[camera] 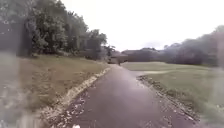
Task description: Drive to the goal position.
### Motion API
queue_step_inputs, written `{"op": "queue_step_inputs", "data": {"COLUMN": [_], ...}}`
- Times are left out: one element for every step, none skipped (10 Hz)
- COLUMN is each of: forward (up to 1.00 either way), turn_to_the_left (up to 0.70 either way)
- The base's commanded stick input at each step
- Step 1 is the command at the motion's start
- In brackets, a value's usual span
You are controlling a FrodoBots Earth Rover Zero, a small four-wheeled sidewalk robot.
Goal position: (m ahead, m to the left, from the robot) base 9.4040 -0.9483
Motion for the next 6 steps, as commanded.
{"op": "queue_step_inputs", "data": {"forward": [1.0,1.0,1.0,1.0,1.0,1.0], "turn_to_the_left": [0.0,0.0,0.0,0.0,0.0,0.0]}}
